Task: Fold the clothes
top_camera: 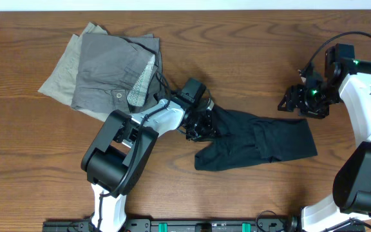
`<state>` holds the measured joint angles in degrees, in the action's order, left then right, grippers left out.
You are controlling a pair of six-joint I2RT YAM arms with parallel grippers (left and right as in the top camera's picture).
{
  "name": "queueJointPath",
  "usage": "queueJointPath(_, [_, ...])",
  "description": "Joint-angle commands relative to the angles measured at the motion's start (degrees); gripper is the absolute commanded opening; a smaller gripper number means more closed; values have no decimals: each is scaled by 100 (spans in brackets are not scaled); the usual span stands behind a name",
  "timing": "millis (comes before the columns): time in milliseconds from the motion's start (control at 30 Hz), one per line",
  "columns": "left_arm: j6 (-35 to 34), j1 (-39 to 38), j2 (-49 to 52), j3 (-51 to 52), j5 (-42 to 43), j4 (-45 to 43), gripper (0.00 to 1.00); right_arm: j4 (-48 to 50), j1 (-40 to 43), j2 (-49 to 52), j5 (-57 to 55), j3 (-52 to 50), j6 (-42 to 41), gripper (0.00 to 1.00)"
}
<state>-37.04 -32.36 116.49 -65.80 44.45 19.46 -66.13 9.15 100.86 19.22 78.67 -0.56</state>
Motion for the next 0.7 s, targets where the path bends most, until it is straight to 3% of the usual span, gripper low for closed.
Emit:
queueJointPath(0, [420,57,-116,31,-380,402,6,-22,17,-15,74,83,114,65])
queueJointPath(333, [2173,400,-1613,-1331,-2756,3115,6,0,22,-15,79,83,107,65])
queueJointPath(467, [2505,188,-1692,-1727,-2894,3436,6,20,22,-15,94,83,107,65])
queueJointPath(667, [2396,-420,-1434,-1703,-3075,3134,6,15,22,-15,173,83,109,65])
